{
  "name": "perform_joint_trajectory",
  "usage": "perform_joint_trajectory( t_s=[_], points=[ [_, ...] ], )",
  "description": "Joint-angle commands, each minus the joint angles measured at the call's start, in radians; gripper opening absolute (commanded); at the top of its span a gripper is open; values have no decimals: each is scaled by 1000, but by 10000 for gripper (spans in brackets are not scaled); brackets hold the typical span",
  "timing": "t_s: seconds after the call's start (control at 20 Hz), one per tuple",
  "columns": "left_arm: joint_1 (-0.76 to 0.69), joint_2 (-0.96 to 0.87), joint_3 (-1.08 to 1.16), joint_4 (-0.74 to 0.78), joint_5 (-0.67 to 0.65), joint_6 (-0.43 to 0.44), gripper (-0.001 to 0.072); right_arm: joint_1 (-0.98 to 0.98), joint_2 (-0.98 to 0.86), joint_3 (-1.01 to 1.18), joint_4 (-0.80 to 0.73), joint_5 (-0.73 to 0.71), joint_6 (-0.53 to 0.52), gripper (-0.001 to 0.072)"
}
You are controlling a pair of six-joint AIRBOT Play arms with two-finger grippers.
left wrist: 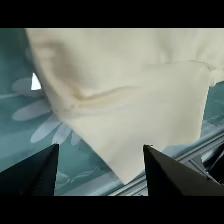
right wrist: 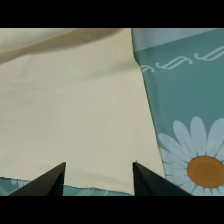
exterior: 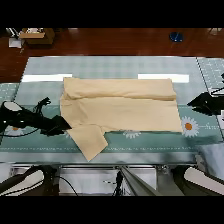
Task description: Fold the shirts.
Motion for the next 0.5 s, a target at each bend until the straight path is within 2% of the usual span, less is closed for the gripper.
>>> perform_joint_trajectory(
  t_s=[0.0, 0.05, 0.1, 0.15, 0.2, 0.25, 0.4, 0.45],
  points=[
    [-143, -25, -16, -18, 146, -56, 588, -2, 18, -6, 14, -4, -3, 498],
    [-182, -47, -16, -18, 169, -79, 582, -2, 22, -6, 15, -4, -3, 498],
    [-211, -70, -16, -18, 192, -97, 495, -2, 28, -6, 14, -5, -3, 499],
    [-231, -92, -15, -18, 208, -103, 259, -3, 34, -6, 14, -7, -3, 498],
    [-241, -109, -16, -18, 211, -103, 80, -3, 41, -6, 14, -7, -1, 498],
    [-242, -116, -16, -18, 209, -102, 27, -3, 48, -6, 9, -6, 2, 499],
    [-214, -106, -15, -14, 186, -98, 24, -27, 53, -17, -157, 20, 24, 498],
    [-201, -101, -15, -14, 177, -94, 24, -66, 52, -40, -155, 24, 34, 499]
  ],
)
